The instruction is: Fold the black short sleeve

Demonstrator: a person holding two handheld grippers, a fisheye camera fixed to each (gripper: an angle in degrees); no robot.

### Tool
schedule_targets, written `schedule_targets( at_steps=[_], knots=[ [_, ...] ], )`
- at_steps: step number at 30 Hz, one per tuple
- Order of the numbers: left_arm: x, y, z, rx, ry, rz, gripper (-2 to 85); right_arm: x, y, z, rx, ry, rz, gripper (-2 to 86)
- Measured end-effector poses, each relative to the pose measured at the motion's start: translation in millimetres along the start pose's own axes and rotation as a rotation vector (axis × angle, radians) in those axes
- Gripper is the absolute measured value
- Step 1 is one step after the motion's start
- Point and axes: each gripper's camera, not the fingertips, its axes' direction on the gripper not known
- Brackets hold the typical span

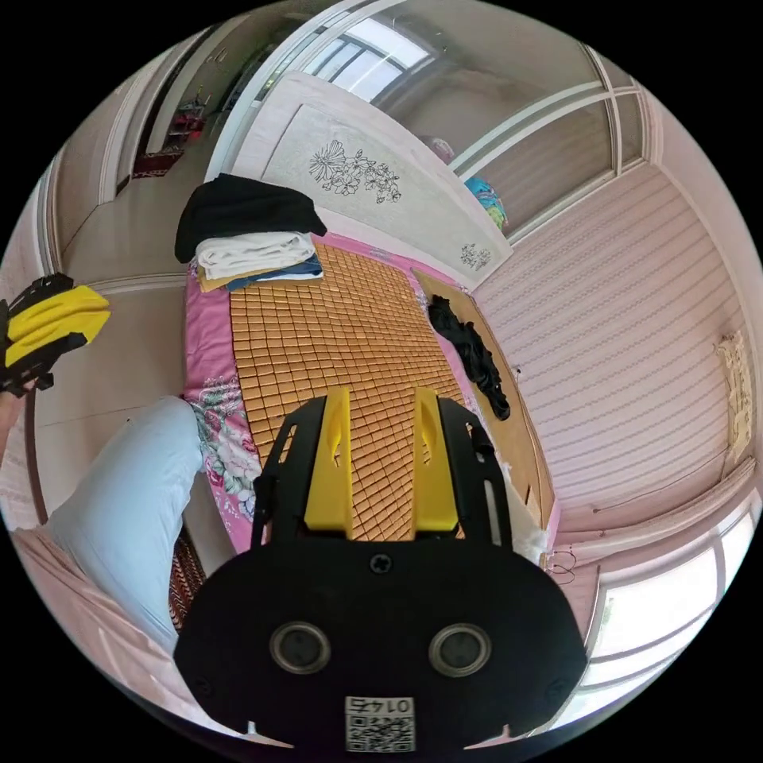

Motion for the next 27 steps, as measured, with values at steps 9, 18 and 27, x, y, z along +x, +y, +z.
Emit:
schedule_targets(
  at_steps=[9,18,27],
  knots=[
    [179.3,-35.7,-10.4,0.143,0.258,0.270,6.8,60.6,155.6,-68.6,-0.052,0.104,0.297,12.3],
    [342.4,-60.2,29.7,0.098,0.605,0.351,11.3,122.6,353.4,-94.9,-0.193,0.106,0.611,12.3],
    [552.8,-89.8,103.0,0.026,0.962,0.551,10.6,189.9,626.5,-109.8,-0.538,0.191,1.046,13.0]
  ],
)
